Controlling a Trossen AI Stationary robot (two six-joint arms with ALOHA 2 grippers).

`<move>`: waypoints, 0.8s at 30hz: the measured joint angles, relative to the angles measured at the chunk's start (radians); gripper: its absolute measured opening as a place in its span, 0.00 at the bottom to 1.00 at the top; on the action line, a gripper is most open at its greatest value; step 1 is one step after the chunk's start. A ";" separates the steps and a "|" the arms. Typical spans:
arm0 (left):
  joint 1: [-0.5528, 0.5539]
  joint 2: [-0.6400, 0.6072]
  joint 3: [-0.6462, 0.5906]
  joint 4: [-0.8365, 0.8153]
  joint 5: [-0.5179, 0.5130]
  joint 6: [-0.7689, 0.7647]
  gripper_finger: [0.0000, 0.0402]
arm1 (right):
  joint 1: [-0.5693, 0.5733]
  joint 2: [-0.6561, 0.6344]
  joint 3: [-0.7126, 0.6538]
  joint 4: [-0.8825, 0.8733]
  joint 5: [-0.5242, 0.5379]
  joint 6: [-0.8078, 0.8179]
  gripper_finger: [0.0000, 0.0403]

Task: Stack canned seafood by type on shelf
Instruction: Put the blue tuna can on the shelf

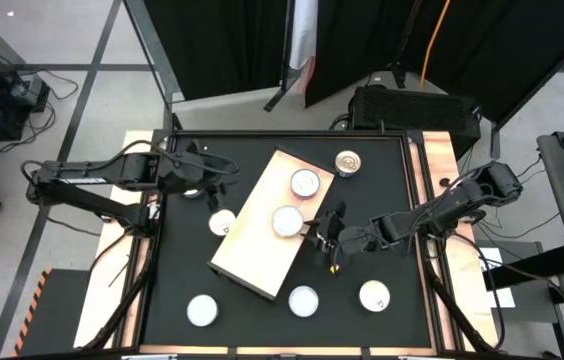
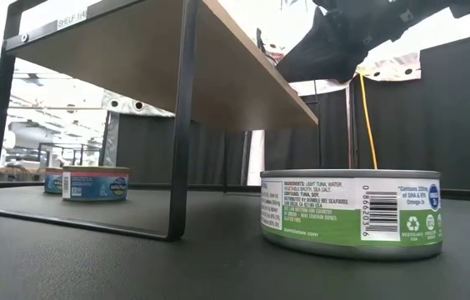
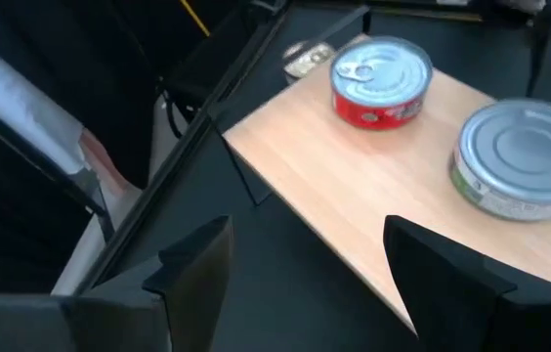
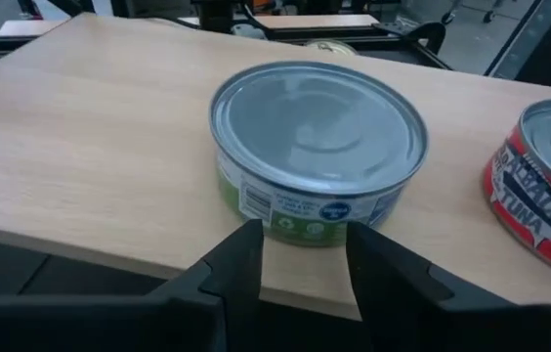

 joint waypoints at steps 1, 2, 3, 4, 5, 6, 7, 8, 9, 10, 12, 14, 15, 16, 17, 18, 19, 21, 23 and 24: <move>0.000 -0.008 -0.002 -0.009 -0.002 -0.008 0.67 | 0.000 -0.006 0.000 -0.004 0.000 0.000 0.36; 0.000 -0.016 -0.003 -0.021 -0.003 -0.019 0.67 | 0.004 -0.020 0.000 -0.012 -0.001 0.000 0.36; 0.000 -0.028 -0.003 -0.032 -0.003 -0.026 0.67 | 0.012 -0.038 0.000 -0.021 0.000 0.000 0.36; -0.002 -0.041 -0.003 -0.046 -0.006 -0.032 0.67 | 0.021 -0.061 0.000 -0.025 -0.002 0.001 0.36; -0.005 -0.057 -0.003 -0.059 -0.023 -0.039 0.67 | 0.031 -0.088 0.000 -0.027 -0.012 0.001 0.36; -0.007 -0.076 -0.003 -0.076 -0.056 -0.052 0.67 | 0.044 -0.116 0.000 -0.030 -0.025 0.004 0.36; -0.007 -0.091 -0.003 -0.099 -0.097 -0.072 0.67 | 0.059 -0.147 0.000 -0.038 -0.030 0.012 0.36; -0.007 -0.106 -0.002 -0.134 -0.143 -0.099 0.67 | 0.073 -0.177 0.000 -0.045 -0.031 0.021 0.36; -0.005 -0.117 -0.002 -0.181 -0.186 -0.132 0.67 | 0.088 -0.203 0.000 -0.050 -0.036 0.032 0.36; 0.001 -0.124 -0.002 -0.235 -0.227 -0.170 0.67 | 0.104 -0.226 0.000 -0.054 -0.043 0.041 0.36; 0.022 -0.131 -0.002 -0.316 -0.254 -0.244 0.67 | 0.139 -0.255 0.000 -0.060 -0.049 0.056 0.36; 0.035 -0.131 -0.002 -0.386 -0.223 -0.319 0.67 | 0.173 -0.260 0.001 -0.059 -0.048 0.073 0.36; 0.035 -0.129 -0.003 -0.405 -0.202 -0.342 0.67 | 0.189 -0.256 0.001 -0.060 -0.048 0.094 0.36; 0.029 -0.125 -0.005 -0.413 -0.185 -0.360 0.67 | 0.204 -0.246 0.001 -0.060 -0.048 0.125 0.36; 0.017 -0.125 -0.015 -0.413 -0.165 -0.365 0.67 | 0.218 -0.233 0.001 -0.057 -0.048 0.161 0.36; 0.000 -0.125 -0.030 -0.413 -0.148 -0.365 0.67 | 0.233 -0.217 0.001 -0.057 -0.049 0.202 0.36; -0.018 -0.129 -0.049 -0.414 -0.134 -0.365 0.67 | 0.248 -0.201 0.001 -0.059 -0.049 0.249 0.36; -0.064 -0.144 -0.089 -0.414 -0.097 -0.367 0.67 | 0.277 -0.163 0.001 -0.048 -0.048 0.345 0.36; -0.120 -0.168 -0.135 -0.408 -0.040 -0.400 0.67 | 0.311 -0.122 0.001 -0.021 -0.047 0.436 0.36; -0.153 -0.182 -0.158 -0.389 -0.017 -0.424 0.67 | 0.330 -0.097 0.001 -0.003 -0.047 0.467 0.36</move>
